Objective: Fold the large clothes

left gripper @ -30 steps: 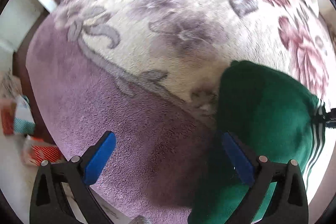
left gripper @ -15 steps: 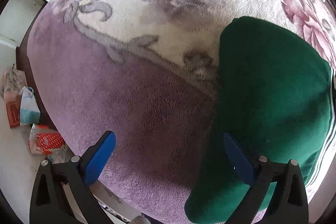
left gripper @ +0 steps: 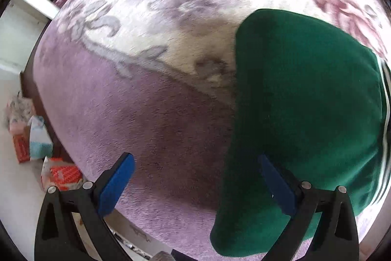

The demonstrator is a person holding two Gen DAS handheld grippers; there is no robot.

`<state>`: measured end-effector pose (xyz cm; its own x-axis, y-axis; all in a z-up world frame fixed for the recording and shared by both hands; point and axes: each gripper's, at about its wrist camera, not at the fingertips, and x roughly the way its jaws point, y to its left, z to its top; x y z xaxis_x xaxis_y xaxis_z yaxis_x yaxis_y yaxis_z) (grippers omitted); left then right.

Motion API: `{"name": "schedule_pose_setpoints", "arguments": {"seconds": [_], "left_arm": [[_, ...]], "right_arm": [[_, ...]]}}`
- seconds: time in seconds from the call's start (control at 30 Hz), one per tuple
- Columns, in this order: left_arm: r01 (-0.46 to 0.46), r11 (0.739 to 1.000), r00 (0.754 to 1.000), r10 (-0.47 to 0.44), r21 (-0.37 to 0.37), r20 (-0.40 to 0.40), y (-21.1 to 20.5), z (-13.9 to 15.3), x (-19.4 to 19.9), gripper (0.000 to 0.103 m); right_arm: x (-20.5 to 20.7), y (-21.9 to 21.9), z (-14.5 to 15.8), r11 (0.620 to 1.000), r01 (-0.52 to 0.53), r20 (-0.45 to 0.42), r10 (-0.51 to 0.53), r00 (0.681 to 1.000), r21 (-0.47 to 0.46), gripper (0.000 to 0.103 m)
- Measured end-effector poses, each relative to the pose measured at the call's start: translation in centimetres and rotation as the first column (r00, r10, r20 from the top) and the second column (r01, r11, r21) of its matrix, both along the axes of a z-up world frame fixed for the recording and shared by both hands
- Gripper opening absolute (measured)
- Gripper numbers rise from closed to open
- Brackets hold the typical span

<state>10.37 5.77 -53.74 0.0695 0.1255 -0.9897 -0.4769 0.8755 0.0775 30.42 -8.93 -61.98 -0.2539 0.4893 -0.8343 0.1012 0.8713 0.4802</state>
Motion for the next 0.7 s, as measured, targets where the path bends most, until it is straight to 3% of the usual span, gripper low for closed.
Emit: {"name": "schedule_pose_setpoints", "arguments": {"seconds": [0.13, 0.2, 0.27, 0.37, 0.43, 0.47, 0.53, 0.57, 0.6, 0.7], "left_arm": [[0.042, 0.999, 0.999, -0.042, 0.017, -0.003, -2.0, -0.2, 0.4, 0.103], [0.071, 0.996, 0.997, -0.07, 0.058, -0.017, -2.3, -1.0, 0.7, 0.103], [0.092, 0.993, 0.995, -0.09, 0.07, -0.038, -2.3, -2.0, 0.8, 0.103], [0.071, 0.997, 0.997, -0.071, 0.041, -0.017, -1.8, -1.2, 0.5, 0.103], [0.069, 0.997, 0.997, -0.068, 0.038, -0.019, -1.6, -1.0, 0.1, 0.103], [0.064, 0.997, 0.998, -0.063, 0.031, -0.017, -1.5, -0.8, -0.2, 0.103], [0.05, 0.999, 0.999, -0.049, 0.011, -0.016, -1.5, -0.6, -0.7, 0.103], [0.041, 0.999, 0.999, -0.041, -0.002, -0.02, -1.4, -0.7, -1.0, 0.103], [0.036, 0.999, 0.999, -0.036, -0.011, -0.022, -1.3, -0.7, -1.1, 0.103], [0.041, 0.999, 0.999, -0.042, -0.016, -0.035, -1.5, -1.0, -1.5, 0.103]], "right_arm": [[-0.2, -5.0, 4.4, 0.994, 0.11, 0.068, -0.109, 0.992, -0.014, 0.009], [0.2, -6.7, 3.8, 0.991, 0.099, 0.071, -0.093, 0.993, -0.087, 0.0], [0.2, -8.6, 2.0, 0.977, 0.086, 0.074, -0.072, 0.995, -0.195, 0.001], [-1.0, -8.5, -1.0, 0.995, 0.091, -0.069, -0.093, 0.993, -0.031, 0.001], [-1.8, -8.0, -0.3, 0.999, 0.026, -0.058, -0.024, 0.998, 0.037, 0.006], [-2.4, -7.9, 0.6, 0.999, -0.007, -0.024, 0.008, 1.0, 0.036, 0.016], [-3.8, -7.8, 1.9, 0.995, -0.036, 0.022, 0.034, 0.999, 0.097, 0.047], [-4.5, -7.6, 2.1, 0.993, -0.054, 0.035, 0.051, 0.998, 0.104, 0.073], [-5.3, -7.3, 2.1, 0.991, -0.081, 0.067, 0.074, 0.995, 0.11, 0.083], [-6.2, -5.1, 1.0, 0.982, -0.183, 0.176, 0.173, 0.969, 0.042, 0.083]]}}
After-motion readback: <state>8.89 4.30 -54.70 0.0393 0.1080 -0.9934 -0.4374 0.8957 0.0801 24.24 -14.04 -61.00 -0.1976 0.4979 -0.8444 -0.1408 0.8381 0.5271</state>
